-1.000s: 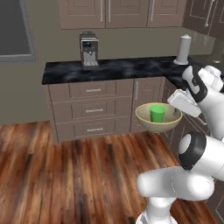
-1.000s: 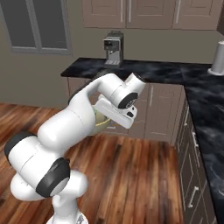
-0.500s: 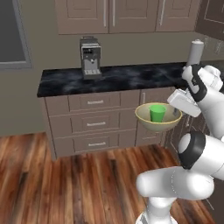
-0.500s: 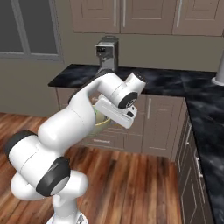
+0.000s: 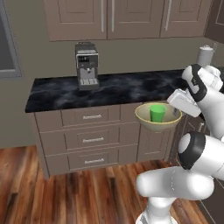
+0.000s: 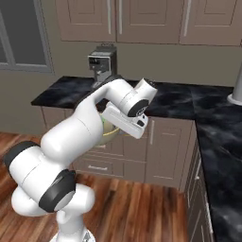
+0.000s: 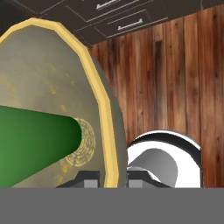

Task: Place the cup inside the bowl on the dining table and move the bowl to any counter.

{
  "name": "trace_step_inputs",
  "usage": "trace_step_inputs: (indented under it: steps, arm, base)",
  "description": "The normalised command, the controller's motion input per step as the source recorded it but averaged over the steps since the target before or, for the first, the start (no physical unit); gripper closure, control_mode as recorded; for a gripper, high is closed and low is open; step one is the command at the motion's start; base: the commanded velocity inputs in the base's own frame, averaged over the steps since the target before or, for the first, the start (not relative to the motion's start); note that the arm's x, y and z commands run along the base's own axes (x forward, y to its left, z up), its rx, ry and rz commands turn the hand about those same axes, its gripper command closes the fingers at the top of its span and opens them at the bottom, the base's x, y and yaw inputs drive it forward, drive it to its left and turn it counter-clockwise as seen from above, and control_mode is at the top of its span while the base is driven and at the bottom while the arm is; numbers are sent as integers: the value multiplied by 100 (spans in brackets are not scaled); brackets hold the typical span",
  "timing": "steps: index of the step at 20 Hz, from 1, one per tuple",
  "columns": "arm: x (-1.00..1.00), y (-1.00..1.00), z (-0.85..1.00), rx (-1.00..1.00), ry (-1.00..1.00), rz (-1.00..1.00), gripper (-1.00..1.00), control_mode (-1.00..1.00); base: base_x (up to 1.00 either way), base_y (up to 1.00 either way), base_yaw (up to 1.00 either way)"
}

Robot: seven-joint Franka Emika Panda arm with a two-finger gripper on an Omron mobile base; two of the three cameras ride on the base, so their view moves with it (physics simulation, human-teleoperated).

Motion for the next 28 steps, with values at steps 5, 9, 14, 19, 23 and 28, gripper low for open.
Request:
trace_step_inputs:
  steps: [5, 9, 14, 19, 23, 28]
  arm:
    - [0, 0, 0, 0, 0, 0, 100, 100]
    - [0, 0, 0, 0, 0, 0, 100, 100]
    - [0, 0, 0, 0, 0, 0, 100, 100]
    - [0, 0, 0, 0, 0, 0, 100, 100]
    - [0, 0, 0, 0, 0, 0, 100, 100]
    - [0, 0, 0, 0, 0, 0, 100, 100]
  base:
    - [77, -39, 0]
    - [75, -42, 0]
    - [72, -43, 0]
    - [69, -39, 0]
    - [71, -26, 0]
    - [72, -16, 0]
